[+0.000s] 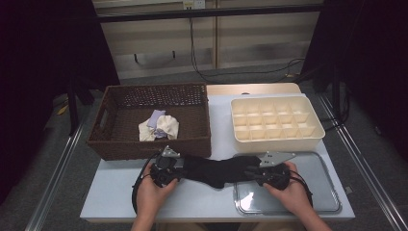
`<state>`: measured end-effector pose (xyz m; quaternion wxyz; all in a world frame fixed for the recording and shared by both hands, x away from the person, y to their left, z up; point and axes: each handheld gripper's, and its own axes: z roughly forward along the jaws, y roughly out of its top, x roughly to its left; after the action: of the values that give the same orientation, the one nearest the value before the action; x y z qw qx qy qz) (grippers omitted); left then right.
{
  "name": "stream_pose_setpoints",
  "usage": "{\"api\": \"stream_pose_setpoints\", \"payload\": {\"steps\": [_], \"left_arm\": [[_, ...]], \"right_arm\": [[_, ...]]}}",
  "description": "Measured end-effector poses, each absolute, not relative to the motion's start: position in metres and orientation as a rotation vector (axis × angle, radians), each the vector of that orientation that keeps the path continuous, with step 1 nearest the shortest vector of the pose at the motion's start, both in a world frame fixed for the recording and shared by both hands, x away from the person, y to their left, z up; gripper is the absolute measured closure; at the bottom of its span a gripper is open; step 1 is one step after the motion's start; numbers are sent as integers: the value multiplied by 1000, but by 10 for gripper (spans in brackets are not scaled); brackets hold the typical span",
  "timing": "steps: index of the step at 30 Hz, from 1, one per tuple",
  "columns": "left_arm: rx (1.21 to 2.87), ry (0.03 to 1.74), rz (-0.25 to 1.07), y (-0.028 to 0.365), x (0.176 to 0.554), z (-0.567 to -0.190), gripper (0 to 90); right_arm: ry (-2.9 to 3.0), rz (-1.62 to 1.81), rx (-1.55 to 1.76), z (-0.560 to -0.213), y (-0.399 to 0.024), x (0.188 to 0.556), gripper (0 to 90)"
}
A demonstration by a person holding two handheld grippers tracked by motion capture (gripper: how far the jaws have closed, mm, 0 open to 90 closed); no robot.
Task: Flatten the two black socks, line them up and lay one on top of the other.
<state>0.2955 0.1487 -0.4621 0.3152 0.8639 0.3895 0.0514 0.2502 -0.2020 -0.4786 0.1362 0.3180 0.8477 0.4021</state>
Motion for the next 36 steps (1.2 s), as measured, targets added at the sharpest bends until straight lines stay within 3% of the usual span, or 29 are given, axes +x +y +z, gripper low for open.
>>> {"api": "stream_pose_setpoints", "payload": {"steps": [5, 20, 24, 30, 36], "left_arm": [[2268, 1031, 127, 150, 296, -462, 803], [2263, 1033, 121, 150, 296, -463, 791], [2252, 1032, 136, 149, 295, -461, 717], [2178, 1040, 186, 153, 295, -455, 511], [2150, 1058, 208, 152, 299, -460, 488]], "right_arm": [[2467, 1183, 948, -476, -203, 251, 896], [2477, 1219, 960, -470, -221, 249, 899], [2477, 1214, 938, -470, -220, 249, 895], [2468, 1211, 960, -471, -219, 248, 830], [2461, 1212, 953, -471, -218, 248, 813]]}}
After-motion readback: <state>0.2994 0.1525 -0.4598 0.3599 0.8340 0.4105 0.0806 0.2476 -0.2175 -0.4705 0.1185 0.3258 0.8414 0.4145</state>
